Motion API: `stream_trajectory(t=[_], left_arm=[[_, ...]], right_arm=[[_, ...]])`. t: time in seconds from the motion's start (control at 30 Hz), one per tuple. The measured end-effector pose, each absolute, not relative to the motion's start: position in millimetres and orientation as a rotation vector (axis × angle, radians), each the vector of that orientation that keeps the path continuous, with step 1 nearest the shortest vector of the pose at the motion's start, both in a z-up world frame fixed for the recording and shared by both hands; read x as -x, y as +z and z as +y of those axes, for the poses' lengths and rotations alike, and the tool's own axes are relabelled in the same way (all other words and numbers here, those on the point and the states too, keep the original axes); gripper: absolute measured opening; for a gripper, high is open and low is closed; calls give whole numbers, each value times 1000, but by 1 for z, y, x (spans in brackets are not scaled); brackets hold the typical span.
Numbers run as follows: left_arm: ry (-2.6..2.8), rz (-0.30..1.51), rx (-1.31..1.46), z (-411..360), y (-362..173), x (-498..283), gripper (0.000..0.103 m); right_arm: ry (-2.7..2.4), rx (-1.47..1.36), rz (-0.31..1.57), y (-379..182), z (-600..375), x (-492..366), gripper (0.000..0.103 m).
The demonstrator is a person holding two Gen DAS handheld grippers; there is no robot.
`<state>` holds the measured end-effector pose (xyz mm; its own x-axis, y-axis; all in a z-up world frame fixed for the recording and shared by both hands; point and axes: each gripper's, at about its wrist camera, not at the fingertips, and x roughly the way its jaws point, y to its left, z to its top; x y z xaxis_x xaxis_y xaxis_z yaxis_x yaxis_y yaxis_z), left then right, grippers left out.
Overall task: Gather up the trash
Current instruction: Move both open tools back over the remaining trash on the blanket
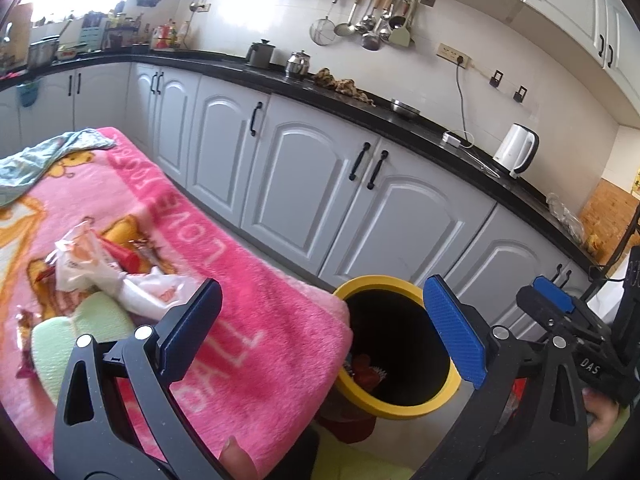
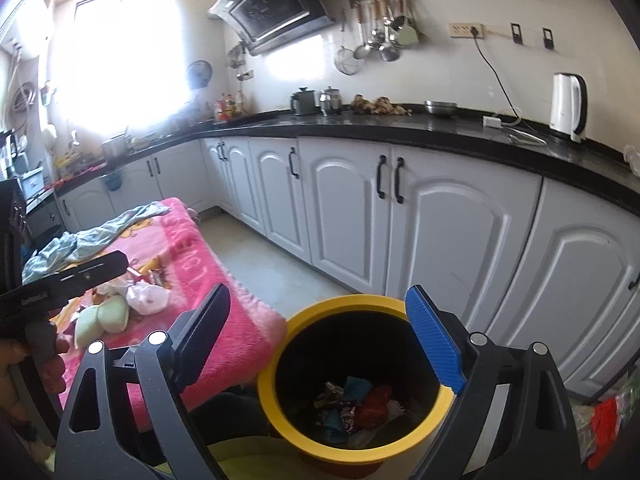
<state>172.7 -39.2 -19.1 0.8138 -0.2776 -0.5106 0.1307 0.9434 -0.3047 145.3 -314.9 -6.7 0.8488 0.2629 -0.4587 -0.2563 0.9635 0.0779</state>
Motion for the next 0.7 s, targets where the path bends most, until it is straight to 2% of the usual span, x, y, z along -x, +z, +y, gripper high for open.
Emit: stream_trajectory(t=[0.7], left_arm=[[-110,517,316,26,-4,-136,92]], right_arm=[[411,107,473,-2,-241,-120,87]])
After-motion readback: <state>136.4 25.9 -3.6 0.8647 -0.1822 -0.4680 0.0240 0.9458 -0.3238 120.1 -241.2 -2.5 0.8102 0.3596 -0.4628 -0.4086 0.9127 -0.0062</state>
